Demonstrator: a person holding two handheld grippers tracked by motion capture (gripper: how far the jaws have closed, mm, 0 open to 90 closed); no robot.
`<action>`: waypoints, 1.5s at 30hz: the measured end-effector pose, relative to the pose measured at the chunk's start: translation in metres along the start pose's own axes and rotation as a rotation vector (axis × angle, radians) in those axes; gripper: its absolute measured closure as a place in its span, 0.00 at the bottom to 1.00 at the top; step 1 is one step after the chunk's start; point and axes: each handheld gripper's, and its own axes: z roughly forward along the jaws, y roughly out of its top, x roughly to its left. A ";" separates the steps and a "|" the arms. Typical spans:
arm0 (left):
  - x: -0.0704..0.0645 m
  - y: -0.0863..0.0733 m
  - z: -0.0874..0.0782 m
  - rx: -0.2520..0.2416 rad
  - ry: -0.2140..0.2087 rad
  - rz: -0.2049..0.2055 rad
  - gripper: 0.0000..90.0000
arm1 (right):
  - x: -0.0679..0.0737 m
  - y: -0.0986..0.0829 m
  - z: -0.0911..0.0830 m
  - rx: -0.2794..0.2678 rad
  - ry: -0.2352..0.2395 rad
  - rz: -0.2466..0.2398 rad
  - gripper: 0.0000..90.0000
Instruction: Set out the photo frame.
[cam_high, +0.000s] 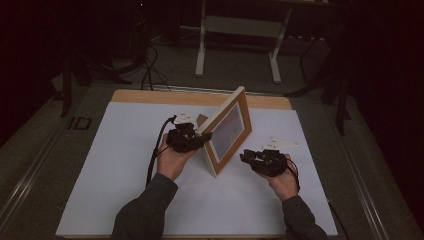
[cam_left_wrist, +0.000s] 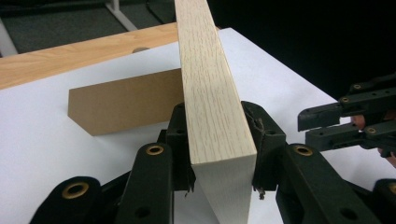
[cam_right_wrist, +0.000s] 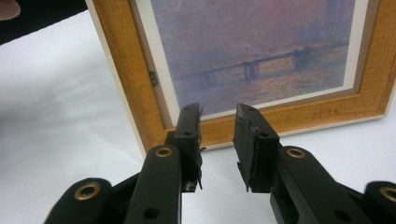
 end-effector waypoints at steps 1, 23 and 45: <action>-0.001 -0.001 0.000 -0.008 0.008 0.000 0.75 | 0.000 0.000 0.000 0.000 0.000 0.000 0.79; -0.021 -0.026 0.001 -0.210 0.174 -0.048 0.75 | -0.005 0.001 -0.002 -0.012 -0.015 0.011 0.79; 0.025 -0.022 -0.013 -0.197 0.069 -0.142 0.79 | -0.012 0.005 -0.005 -0.029 -0.040 0.029 0.78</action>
